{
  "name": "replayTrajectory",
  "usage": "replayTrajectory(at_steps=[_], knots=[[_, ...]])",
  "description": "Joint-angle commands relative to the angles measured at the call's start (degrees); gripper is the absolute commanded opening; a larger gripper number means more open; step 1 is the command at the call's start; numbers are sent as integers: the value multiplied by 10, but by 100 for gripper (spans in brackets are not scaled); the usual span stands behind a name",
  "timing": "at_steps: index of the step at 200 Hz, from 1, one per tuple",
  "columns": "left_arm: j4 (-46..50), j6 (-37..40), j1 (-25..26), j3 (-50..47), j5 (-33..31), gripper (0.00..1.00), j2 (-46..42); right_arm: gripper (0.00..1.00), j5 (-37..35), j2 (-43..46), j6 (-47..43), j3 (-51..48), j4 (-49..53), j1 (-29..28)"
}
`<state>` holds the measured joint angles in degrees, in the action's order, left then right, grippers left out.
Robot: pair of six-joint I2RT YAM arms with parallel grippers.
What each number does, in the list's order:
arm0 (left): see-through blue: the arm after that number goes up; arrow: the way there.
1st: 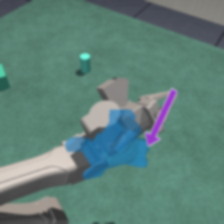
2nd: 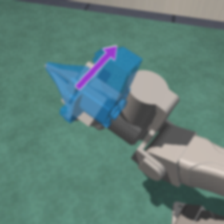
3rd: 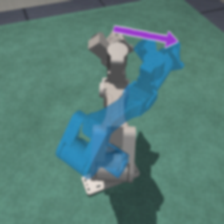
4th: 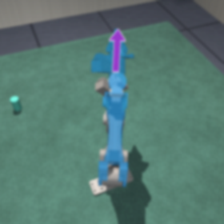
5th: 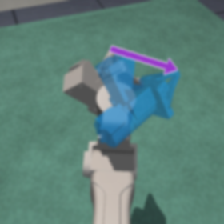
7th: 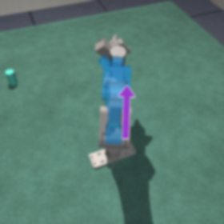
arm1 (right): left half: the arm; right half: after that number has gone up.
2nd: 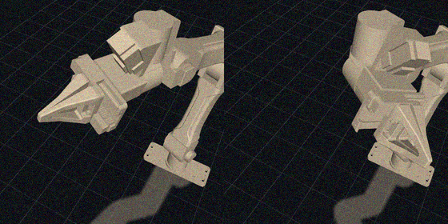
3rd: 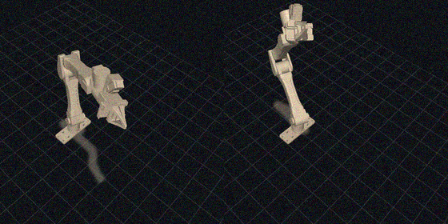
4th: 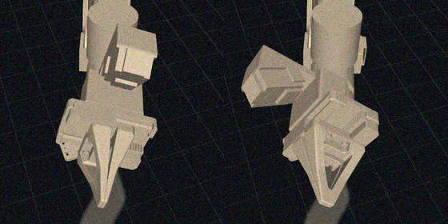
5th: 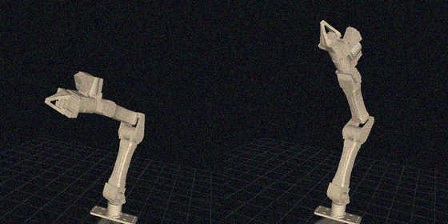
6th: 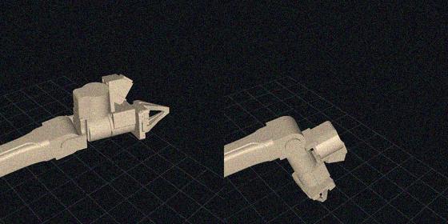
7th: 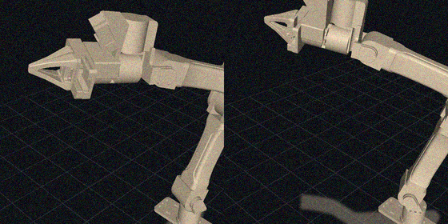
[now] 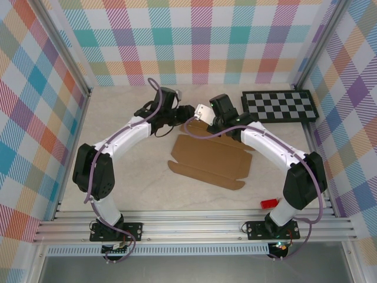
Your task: Fold the paper box
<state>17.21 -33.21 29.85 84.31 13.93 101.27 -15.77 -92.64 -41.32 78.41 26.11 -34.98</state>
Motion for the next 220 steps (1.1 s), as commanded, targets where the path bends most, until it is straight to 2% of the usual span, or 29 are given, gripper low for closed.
replayTrajectory(at_steps=[1,22,56,71,93,98,120,149,197,220], knots=[[33,1,18,8,16,48,15,0,22,8,12,-3,-3,-3],[38,-1,25,7,14,40,19,0,24,6,14,-3,-3,-3],[45,-4,27,20,12,5,27,0,23,4,12,-4,-5,-3],[49,-9,27,32,15,0,30,0,22,4,6,-5,-6,-3],[52,-14,27,38,12,0,26,0,20,4,-5,-6,-5,-3],[54,-13,27,40,11,3,25,0,21,4,-6,-6,-5,-2],[71,-4,27,41,-5,29,17,0,28,9,-8,-4,0,-1],[97,17,26,43,-26,49,-9,0,35,11,-5,-2,7,5],[145,61,9,35,-53,58,-84,0,56,28,-10,-6,18,32],[115,135,-8,-31,-36,59,-145,0,101,33,-14,11,51,59]])
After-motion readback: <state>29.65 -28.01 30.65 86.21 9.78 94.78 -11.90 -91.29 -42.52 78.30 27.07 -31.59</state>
